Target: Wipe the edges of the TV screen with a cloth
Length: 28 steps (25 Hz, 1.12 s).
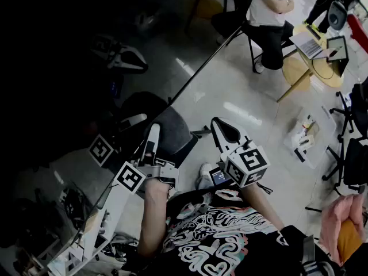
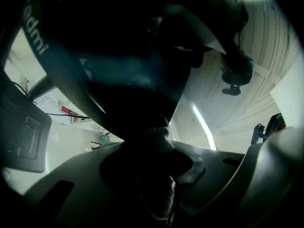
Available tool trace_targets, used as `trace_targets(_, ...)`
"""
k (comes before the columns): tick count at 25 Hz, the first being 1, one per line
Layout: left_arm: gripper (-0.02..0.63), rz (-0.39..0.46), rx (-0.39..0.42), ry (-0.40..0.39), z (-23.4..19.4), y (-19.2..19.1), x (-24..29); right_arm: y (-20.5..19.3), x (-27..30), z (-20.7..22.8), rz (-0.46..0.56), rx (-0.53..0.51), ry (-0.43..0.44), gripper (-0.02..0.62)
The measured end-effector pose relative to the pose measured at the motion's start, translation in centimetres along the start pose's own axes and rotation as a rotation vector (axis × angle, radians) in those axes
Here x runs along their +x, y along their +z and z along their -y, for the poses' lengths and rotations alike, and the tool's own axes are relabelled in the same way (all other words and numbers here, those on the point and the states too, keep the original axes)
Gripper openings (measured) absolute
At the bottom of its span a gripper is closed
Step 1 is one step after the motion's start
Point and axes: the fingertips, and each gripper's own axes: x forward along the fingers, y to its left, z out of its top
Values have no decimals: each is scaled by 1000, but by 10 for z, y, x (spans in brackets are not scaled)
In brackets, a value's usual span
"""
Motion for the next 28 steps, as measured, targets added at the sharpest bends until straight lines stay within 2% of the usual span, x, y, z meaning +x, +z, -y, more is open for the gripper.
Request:
trace_targets(14,138,14,-27,-20,-1,-4,11,1,-9,11,26,18,-22,32)
trace_targets(20,138,35,-18,-30,1,-18,36,8,-18,41,35,49,-37,32)
trace_targets(28,138,16,-26,-35,-2,-26,56,11,-30,61,53,69,-85,32)
